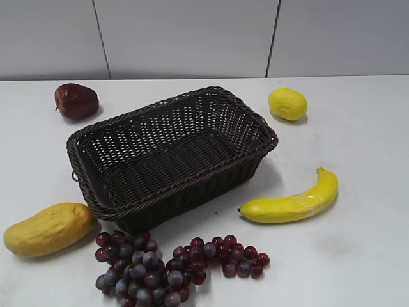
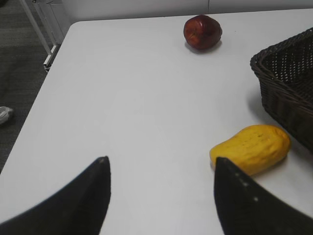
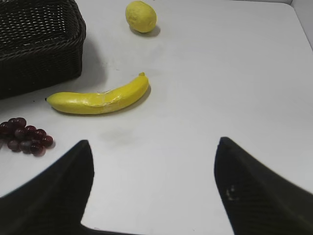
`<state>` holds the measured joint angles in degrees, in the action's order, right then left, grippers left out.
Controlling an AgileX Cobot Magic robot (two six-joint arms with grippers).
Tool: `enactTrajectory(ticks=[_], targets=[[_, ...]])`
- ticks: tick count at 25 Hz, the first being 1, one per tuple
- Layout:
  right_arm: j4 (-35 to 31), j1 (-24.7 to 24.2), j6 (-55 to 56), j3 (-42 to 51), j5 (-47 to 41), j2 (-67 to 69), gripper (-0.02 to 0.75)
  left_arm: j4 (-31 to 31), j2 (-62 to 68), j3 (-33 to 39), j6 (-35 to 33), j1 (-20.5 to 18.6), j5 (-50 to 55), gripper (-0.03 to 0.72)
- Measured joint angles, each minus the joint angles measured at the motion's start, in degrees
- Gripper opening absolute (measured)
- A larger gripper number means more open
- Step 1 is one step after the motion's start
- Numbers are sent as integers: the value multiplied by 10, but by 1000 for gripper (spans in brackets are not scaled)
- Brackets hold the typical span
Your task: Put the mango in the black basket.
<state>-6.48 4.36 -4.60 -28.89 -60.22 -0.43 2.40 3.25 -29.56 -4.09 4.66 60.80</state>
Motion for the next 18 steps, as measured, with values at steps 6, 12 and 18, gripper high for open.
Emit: enactTrajectory(ticks=[6, 12, 18], targets=[[0, 0, 0, 0, 0, 0, 588, 0, 0, 0, 0, 0, 0, 503], [0, 0, 0, 0, 0, 0, 588, 0, 0, 0, 0, 0, 0, 503], [0, 0, 0, 0, 0, 0, 588, 11, 0, 0, 0, 0, -9, 503]])
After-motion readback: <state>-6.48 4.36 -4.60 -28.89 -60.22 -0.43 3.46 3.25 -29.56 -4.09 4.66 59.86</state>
